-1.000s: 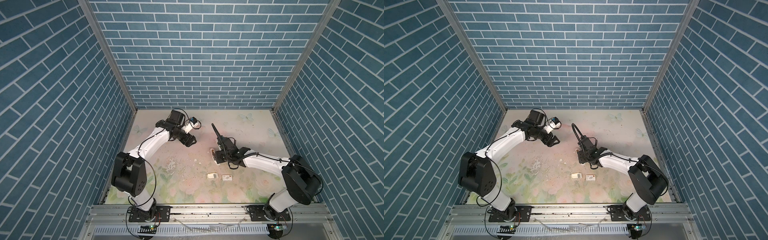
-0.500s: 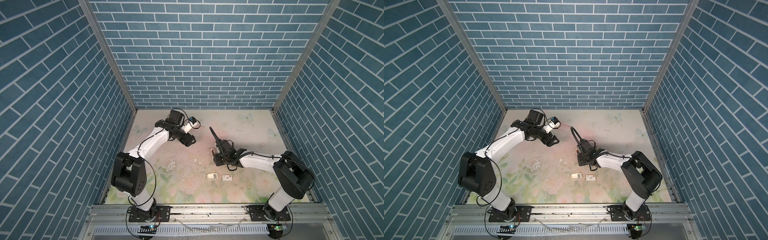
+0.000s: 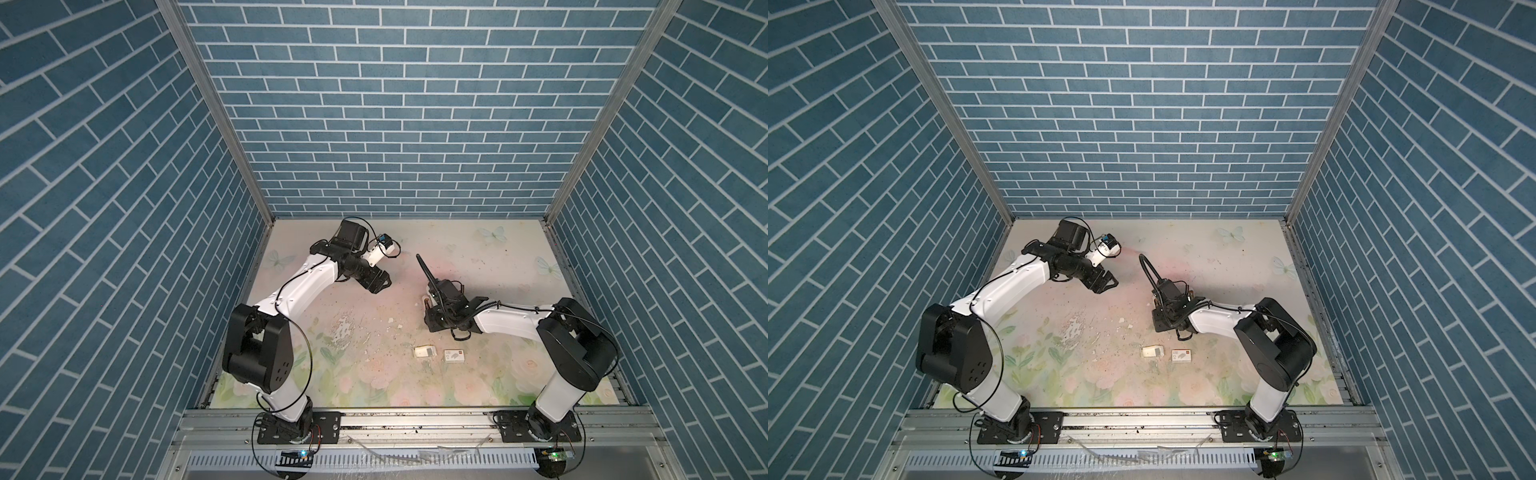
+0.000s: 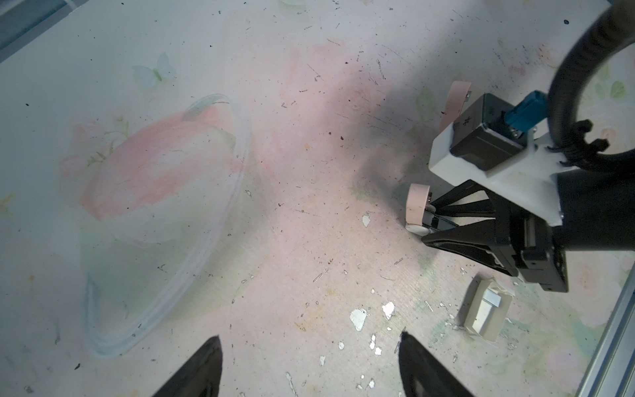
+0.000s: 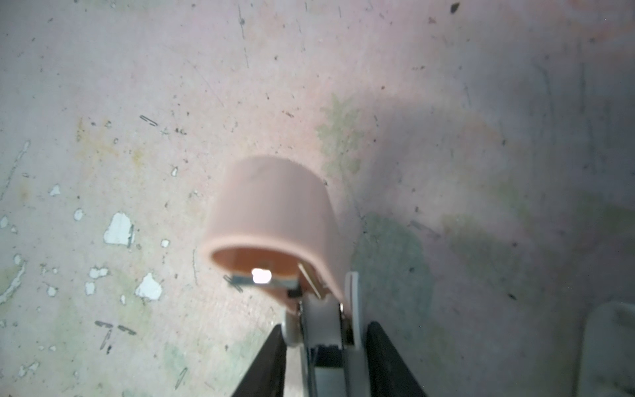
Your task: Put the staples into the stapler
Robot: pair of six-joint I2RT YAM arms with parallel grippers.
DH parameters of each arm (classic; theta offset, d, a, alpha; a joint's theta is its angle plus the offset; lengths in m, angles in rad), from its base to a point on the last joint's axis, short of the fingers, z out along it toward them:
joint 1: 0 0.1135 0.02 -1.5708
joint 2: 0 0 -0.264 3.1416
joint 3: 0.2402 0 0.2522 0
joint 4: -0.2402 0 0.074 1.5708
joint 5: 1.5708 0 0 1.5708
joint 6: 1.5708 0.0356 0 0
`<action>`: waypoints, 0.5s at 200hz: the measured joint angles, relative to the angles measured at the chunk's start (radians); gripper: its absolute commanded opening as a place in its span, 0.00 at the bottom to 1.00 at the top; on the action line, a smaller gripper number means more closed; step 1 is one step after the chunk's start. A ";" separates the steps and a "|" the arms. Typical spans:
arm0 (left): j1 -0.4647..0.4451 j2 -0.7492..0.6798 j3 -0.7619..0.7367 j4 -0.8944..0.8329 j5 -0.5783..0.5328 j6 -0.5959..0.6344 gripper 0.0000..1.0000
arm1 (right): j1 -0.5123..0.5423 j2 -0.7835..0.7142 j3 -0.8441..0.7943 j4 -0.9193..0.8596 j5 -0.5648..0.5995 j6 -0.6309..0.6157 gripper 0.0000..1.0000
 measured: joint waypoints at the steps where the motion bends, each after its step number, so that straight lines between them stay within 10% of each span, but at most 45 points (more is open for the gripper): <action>1: 0.000 0.000 0.000 0.000 0.000 0.000 0.82 | 0.000 0.000 0.000 0.000 0.000 0.000 0.40; 100: 0.003 0.000 0.000 0.000 0.000 0.000 0.82 | 0.000 0.023 0.033 0.006 0.005 0.003 0.42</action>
